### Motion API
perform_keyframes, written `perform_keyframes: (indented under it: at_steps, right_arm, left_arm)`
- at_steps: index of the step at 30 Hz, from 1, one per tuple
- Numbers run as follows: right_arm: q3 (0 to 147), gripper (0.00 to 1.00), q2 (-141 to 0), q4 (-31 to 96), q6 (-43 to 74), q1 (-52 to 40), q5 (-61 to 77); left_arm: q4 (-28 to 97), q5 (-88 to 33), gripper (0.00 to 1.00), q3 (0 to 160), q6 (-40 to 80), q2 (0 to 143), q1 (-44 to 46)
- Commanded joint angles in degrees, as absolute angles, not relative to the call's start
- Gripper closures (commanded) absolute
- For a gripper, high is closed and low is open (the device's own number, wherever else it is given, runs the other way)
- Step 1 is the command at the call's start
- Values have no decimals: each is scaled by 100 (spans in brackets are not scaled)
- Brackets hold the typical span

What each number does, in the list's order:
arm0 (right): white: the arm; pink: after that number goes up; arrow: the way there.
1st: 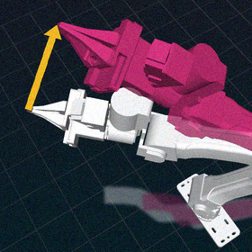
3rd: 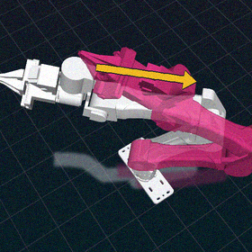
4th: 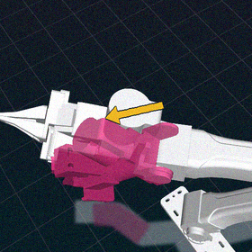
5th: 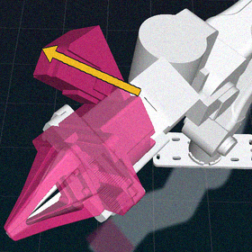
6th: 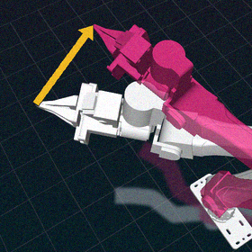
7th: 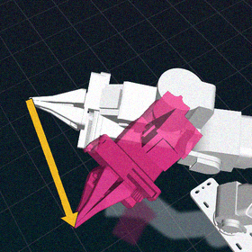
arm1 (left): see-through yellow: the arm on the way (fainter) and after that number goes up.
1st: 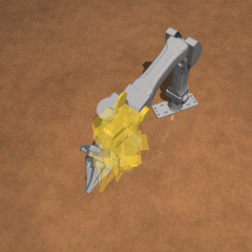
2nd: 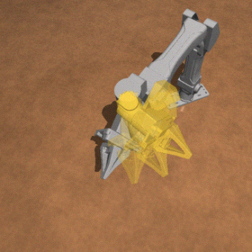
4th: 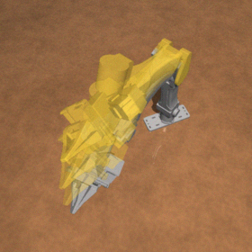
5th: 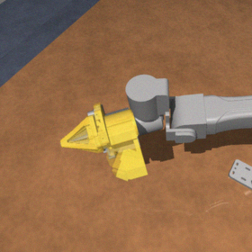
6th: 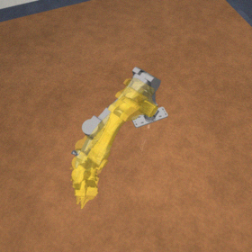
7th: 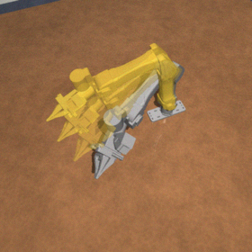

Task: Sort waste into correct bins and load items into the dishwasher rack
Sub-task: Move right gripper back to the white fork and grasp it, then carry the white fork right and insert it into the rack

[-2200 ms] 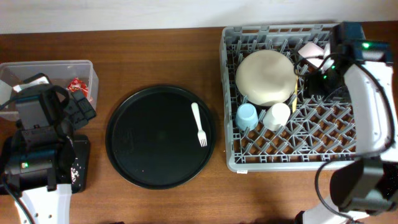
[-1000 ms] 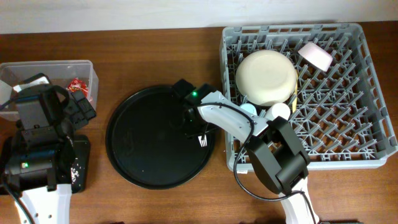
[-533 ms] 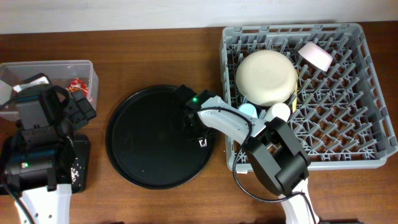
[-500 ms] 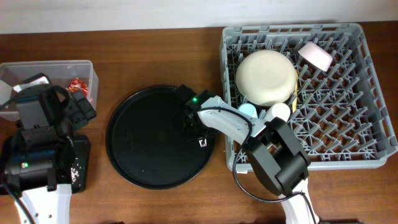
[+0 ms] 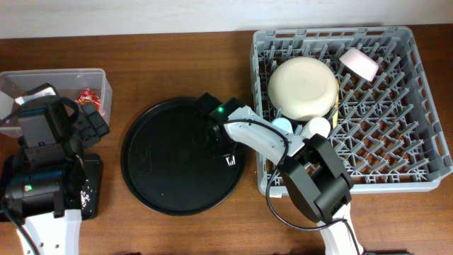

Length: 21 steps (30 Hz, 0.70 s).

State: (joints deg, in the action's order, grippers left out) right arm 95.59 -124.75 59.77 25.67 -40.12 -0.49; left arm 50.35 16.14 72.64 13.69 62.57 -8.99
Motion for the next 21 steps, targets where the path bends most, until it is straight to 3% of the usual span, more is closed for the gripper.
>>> perform_keyframes:
  at_steps: [1,8,13,16,21]
  right_arm:
    - [10025,74,-12132,6296,2574,-4045,-220]
    - [10696,74,-10989,7301,2171,-3588,-296]
    - [10696,75,-10250,8077,1640,-2320,-1039]
    - [10554,74,-10259,8165,1179,-906,-1103]
    - [10554,74,-10259,7981,569,80,-1103]
  left_arm:
    - [5028,1675,1,7279,1382,6228,-921]
    - [5026,1675,1,7279,1382,6228,-921]
    - [5028,1675,1,7279,1382,6228,-921]
    - [5028,1675,1,7279,1382,6228,-921]
    - [5026,1675,1,7279,1382,6228,-921]
